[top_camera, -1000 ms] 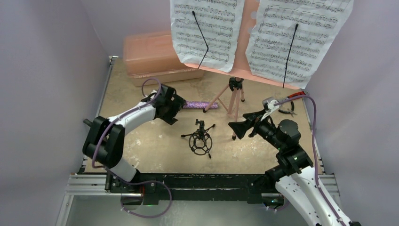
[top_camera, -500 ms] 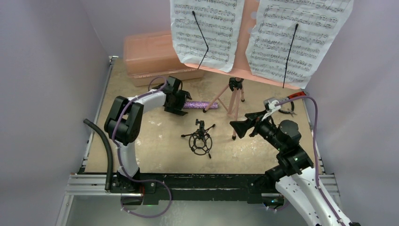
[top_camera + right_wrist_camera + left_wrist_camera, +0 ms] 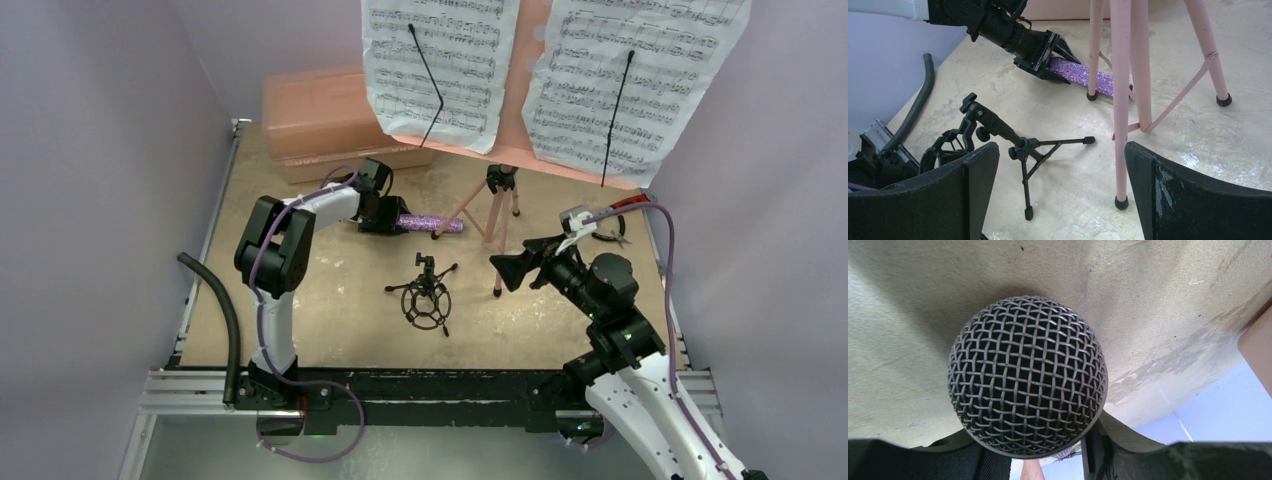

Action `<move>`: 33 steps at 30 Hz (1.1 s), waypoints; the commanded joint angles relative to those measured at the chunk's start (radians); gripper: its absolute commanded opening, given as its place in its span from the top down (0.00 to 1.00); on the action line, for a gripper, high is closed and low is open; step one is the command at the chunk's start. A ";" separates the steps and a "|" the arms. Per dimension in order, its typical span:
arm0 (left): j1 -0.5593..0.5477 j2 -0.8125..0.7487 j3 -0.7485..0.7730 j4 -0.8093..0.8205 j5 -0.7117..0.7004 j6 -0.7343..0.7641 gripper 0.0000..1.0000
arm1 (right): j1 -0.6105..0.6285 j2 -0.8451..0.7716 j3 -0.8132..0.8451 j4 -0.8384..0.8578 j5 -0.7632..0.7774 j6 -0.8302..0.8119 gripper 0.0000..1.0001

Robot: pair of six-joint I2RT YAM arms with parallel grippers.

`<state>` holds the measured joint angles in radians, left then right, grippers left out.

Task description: Set up the instrument practice props

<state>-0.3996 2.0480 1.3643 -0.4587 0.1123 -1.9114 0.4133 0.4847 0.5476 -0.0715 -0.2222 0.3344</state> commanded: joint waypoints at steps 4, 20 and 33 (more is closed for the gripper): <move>0.011 -0.025 -0.014 -0.006 -0.045 -0.013 0.83 | -0.001 0.015 0.036 0.009 0.030 -0.035 0.02; 0.074 -0.360 -0.326 0.493 -0.287 0.026 1.00 | -0.001 0.068 0.055 0.046 -0.007 -0.070 0.02; 0.125 -0.749 -0.485 0.478 -0.528 0.498 1.00 | 0.000 0.077 0.054 0.064 -0.022 -0.081 0.02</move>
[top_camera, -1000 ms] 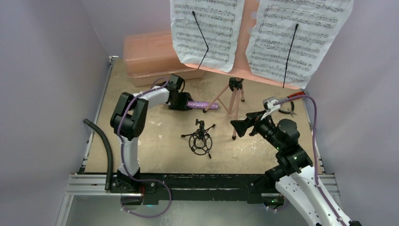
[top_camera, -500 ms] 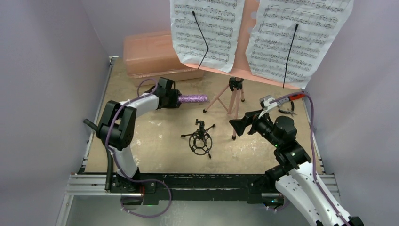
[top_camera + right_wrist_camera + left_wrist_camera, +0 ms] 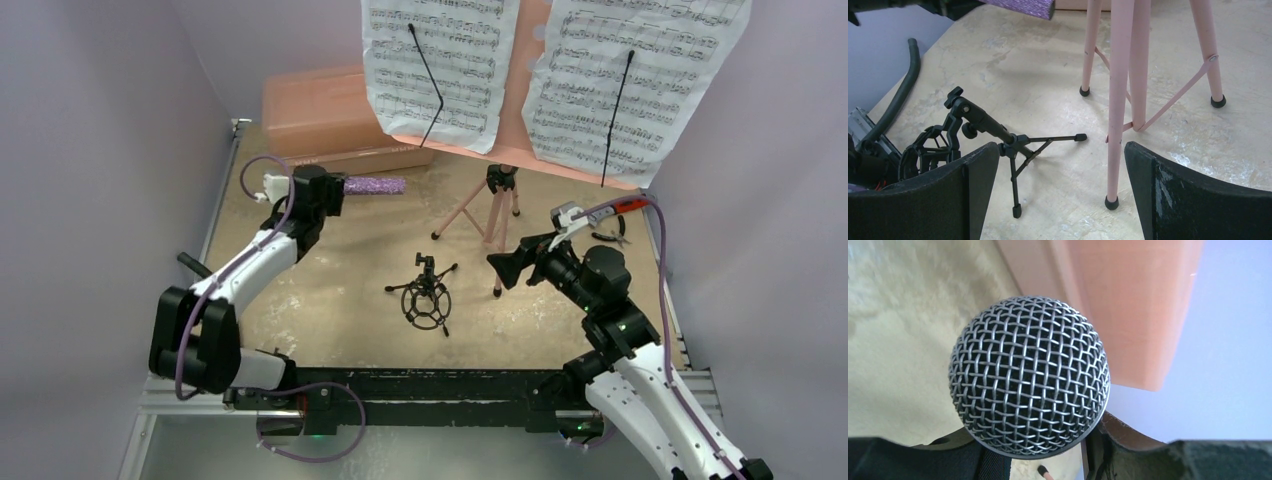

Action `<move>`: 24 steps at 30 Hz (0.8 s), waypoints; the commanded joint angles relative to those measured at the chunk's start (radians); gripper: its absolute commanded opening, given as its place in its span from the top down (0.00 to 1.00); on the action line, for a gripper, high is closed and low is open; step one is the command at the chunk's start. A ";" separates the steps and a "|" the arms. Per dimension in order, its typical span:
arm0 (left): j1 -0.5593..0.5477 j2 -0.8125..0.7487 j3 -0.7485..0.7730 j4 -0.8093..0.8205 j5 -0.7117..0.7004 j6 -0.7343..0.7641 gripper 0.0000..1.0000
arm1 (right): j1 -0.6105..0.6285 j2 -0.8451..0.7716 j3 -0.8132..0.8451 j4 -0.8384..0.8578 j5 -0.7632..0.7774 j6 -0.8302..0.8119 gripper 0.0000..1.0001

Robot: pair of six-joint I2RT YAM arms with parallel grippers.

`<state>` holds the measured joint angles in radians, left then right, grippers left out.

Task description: Set up the instrument practice props

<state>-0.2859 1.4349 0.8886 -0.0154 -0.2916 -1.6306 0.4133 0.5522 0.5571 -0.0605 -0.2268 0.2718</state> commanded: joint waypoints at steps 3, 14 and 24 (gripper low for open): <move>0.012 -0.248 -0.044 0.018 -0.183 0.309 1.00 | -0.001 0.019 0.043 0.057 -0.025 -0.018 0.02; 0.013 -0.618 -0.167 0.022 -0.165 0.737 1.00 | -0.001 0.052 0.047 0.105 -0.050 -0.022 0.02; 0.013 -0.819 -0.126 -0.056 0.047 1.061 1.00 | 0.000 0.052 0.044 0.109 -0.063 -0.023 0.02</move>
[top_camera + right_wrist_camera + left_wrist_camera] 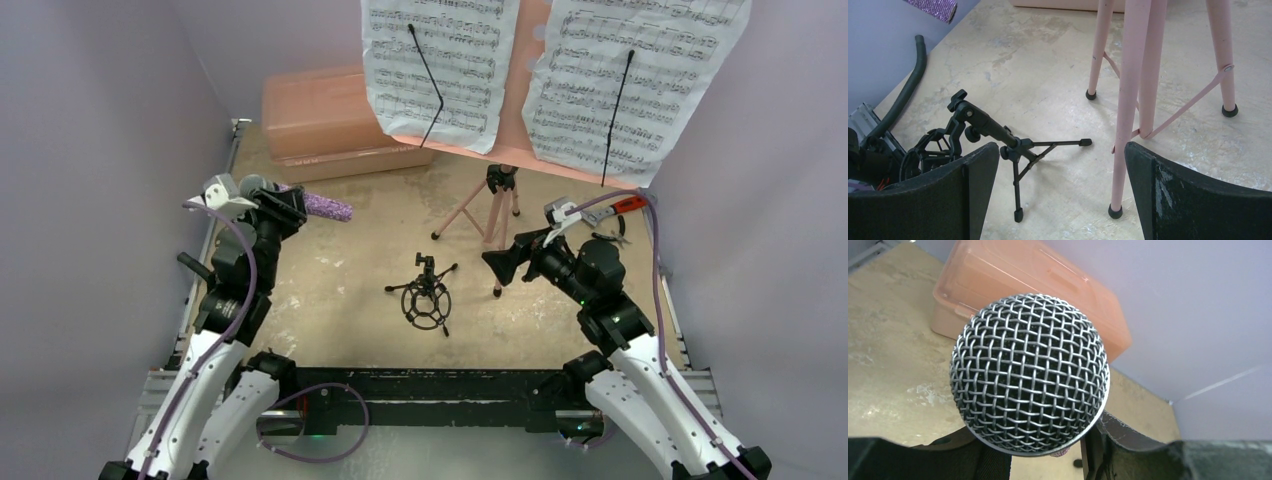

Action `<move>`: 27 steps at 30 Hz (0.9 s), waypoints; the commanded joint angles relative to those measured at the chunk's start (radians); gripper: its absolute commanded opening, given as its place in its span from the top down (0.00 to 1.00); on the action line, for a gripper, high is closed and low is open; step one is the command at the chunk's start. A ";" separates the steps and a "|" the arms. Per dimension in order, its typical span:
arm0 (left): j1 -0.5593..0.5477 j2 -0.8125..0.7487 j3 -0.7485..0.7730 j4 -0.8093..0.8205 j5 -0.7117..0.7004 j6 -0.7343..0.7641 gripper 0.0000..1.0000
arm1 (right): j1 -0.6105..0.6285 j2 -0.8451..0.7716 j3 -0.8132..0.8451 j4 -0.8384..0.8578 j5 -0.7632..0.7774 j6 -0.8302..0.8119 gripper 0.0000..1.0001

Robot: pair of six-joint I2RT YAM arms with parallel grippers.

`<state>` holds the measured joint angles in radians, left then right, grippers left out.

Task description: Set up the instrument practice props

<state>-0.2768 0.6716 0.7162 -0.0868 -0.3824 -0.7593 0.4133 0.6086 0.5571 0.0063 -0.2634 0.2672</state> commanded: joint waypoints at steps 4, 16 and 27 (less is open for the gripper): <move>0.004 -0.093 0.060 0.047 0.332 0.312 1.00 | -0.001 -0.003 0.044 0.047 -0.036 -0.019 0.02; 0.004 0.017 0.296 -0.110 0.938 0.703 1.00 | -0.001 -0.005 0.032 0.054 -0.055 -0.013 0.02; 0.003 0.172 0.467 -0.169 1.421 0.917 1.00 | -0.001 -0.012 0.021 0.065 -0.062 -0.002 0.02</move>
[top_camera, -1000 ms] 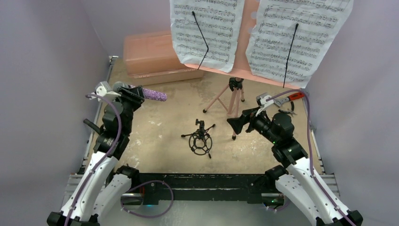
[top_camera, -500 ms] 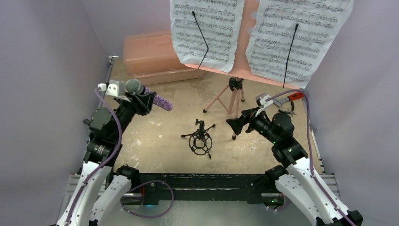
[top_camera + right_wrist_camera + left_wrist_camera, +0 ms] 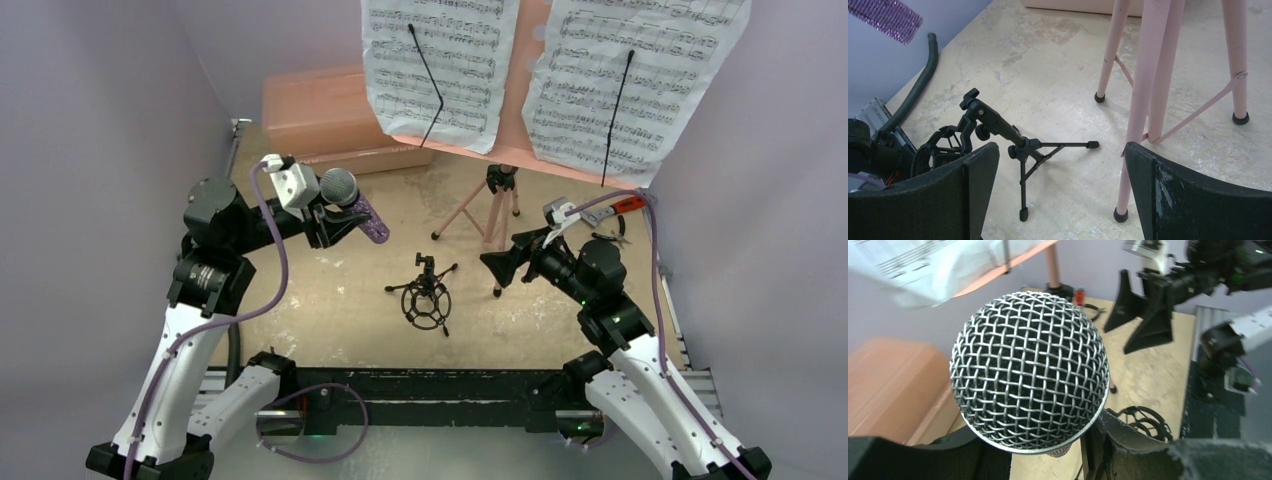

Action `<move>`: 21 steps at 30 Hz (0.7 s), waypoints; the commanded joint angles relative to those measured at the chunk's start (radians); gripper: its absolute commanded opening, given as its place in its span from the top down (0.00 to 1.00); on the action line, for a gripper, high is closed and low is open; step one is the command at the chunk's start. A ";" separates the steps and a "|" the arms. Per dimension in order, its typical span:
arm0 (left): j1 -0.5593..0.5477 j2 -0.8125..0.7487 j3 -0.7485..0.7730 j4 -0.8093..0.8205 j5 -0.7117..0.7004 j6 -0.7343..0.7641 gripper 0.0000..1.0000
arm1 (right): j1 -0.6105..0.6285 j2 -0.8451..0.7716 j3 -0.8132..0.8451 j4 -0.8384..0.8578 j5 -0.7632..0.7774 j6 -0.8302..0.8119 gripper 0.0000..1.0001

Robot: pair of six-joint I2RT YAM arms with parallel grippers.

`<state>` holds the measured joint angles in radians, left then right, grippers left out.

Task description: Set up the instrument practice props

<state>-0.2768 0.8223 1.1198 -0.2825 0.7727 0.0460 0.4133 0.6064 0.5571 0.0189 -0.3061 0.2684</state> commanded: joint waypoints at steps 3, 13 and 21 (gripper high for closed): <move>0.002 0.032 0.070 0.066 0.362 0.125 1.00 | -0.001 -0.011 0.020 0.053 -0.020 0.003 0.02; 0.002 0.053 0.079 0.093 0.486 0.116 1.00 | -0.001 -0.014 0.017 0.054 -0.019 0.013 0.02; -0.001 0.072 0.079 0.099 0.513 0.094 1.00 | -0.001 -0.001 0.018 0.070 -0.021 0.019 0.02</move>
<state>-0.2768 0.8875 1.1542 -0.2497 1.2411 0.1272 0.4133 0.6022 0.5571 0.0353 -0.3069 0.2756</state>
